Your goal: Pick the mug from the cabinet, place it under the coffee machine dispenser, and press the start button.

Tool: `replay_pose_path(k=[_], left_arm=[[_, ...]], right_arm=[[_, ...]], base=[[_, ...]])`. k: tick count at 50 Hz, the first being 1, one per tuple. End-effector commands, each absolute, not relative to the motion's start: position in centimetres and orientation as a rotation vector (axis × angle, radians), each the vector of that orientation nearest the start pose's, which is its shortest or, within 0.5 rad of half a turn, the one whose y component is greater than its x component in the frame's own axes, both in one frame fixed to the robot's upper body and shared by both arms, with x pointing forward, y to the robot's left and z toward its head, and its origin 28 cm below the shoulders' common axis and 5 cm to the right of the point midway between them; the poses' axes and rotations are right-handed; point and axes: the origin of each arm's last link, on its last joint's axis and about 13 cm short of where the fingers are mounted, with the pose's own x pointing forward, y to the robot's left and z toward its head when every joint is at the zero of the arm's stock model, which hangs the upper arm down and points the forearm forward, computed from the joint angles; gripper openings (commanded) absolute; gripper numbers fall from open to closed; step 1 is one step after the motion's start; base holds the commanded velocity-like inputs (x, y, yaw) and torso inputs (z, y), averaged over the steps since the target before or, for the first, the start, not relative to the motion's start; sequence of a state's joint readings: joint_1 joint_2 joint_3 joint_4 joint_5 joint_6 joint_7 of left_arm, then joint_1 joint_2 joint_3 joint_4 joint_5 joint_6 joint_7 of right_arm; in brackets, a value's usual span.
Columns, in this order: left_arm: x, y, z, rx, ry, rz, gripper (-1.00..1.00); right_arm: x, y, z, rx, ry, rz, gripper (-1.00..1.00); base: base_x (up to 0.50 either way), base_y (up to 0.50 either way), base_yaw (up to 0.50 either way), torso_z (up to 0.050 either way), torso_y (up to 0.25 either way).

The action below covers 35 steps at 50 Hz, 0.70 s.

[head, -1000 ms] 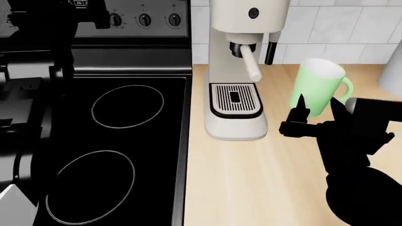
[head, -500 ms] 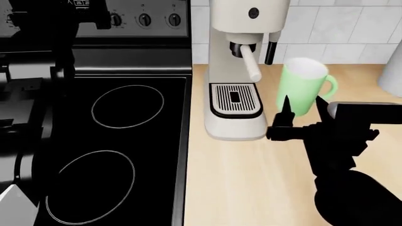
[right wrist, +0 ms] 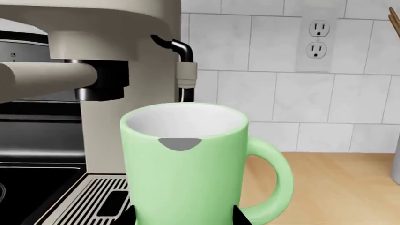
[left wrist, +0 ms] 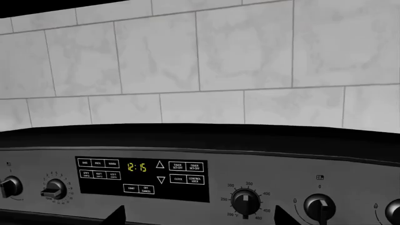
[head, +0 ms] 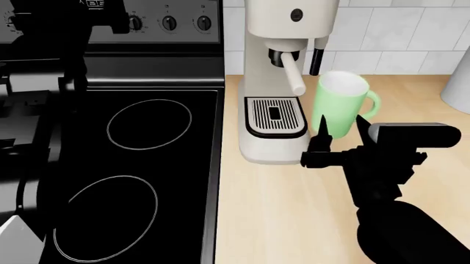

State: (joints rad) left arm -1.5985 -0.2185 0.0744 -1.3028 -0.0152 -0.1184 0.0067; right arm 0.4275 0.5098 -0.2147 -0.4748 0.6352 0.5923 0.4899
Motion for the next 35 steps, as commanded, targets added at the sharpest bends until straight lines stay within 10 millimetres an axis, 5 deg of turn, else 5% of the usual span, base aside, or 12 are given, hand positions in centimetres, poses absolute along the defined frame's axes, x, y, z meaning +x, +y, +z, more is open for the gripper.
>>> replay_pose_path(k=[1, 35], left_arm=[[43.1, 30.0, 30.4, 0.074, -0.17, 0.204, 1.0], [43.1, 29.9, 30.3, 0.079, -0.17, 0.202, 1.0]], right_arm=[[25.5, -12.6, 16.5, -0.048, -0.146, -0.016, -1.0], [26.0, -11.4, 15.8, -0.042, -0.135, 0.032, -1.0]], base=[[0.0, 0.0, 0.0, 0.0, 0.0], [0.0, 0.0, 0.0, 0.0, 0.001]])
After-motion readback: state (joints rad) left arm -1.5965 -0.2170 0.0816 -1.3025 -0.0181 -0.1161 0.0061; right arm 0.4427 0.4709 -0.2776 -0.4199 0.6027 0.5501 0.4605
